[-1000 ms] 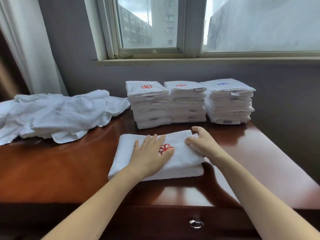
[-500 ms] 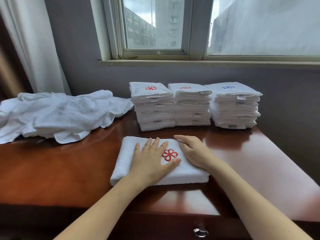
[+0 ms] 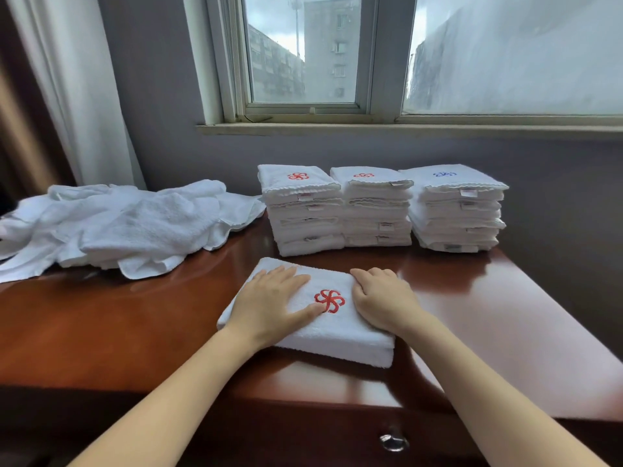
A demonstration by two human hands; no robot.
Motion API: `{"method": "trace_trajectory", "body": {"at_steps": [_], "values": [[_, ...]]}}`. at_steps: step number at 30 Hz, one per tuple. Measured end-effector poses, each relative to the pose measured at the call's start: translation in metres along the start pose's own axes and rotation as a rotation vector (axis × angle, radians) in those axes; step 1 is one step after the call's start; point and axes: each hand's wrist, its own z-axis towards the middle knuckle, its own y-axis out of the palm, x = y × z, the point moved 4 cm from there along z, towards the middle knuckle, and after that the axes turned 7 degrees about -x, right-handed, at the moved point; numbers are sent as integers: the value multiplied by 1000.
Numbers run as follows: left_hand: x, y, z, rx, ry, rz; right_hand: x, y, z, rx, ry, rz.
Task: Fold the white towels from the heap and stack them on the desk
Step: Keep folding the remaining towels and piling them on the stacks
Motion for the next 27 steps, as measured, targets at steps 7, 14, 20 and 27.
{"method": "trace_trajectory", "body": {"at_steps": [7,14,20,27], "values": [[-35,-17,0,-59,-250,52,-5,-16,-17,-252,94,115],[-47,-17,-30,-177,-454,-281,-21,-14,-26,-377,13,436],[-31,-26,-55,-389,-369,-667,-27,-17,-44,-444,-8,641],[-20,-37,-75,-413,-352,-1151,-24,-11,-62,-536,-9,925]]}}
